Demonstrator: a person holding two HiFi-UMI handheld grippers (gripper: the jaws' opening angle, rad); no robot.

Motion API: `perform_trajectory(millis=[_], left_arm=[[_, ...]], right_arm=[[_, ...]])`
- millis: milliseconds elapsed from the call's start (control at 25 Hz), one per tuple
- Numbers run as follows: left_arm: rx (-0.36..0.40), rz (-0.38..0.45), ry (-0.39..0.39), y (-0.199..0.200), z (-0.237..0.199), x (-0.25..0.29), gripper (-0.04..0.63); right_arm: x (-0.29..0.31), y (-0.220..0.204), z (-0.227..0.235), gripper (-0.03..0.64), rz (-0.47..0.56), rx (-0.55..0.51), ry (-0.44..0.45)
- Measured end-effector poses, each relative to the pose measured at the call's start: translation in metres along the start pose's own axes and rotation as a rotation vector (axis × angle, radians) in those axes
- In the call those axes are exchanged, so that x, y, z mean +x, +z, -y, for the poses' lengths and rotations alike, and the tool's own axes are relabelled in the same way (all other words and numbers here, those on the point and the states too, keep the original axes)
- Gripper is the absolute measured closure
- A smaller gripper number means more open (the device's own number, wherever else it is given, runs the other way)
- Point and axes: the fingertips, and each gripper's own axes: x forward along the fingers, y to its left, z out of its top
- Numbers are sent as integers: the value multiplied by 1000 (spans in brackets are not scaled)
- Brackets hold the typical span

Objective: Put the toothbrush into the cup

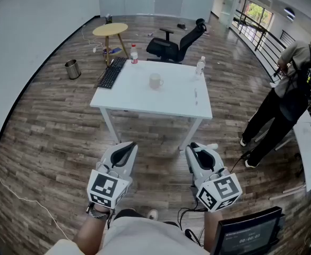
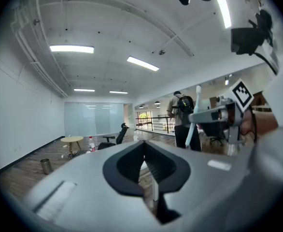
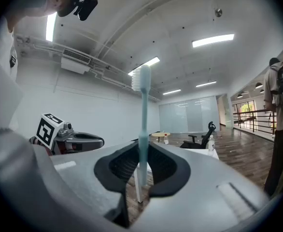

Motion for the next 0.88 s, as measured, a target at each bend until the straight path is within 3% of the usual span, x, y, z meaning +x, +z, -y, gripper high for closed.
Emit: perform_trajectory(millis=[400, 880], left_arm=[[5, 0, 9, 3, 13, 7, 588], [-33, -22, -5, -13, -6, 44, 586]], right_arm=[[-5, 3, 16, 560, 10, 4, 15], [18, -8, 44, 560, -15, 21, -14]])
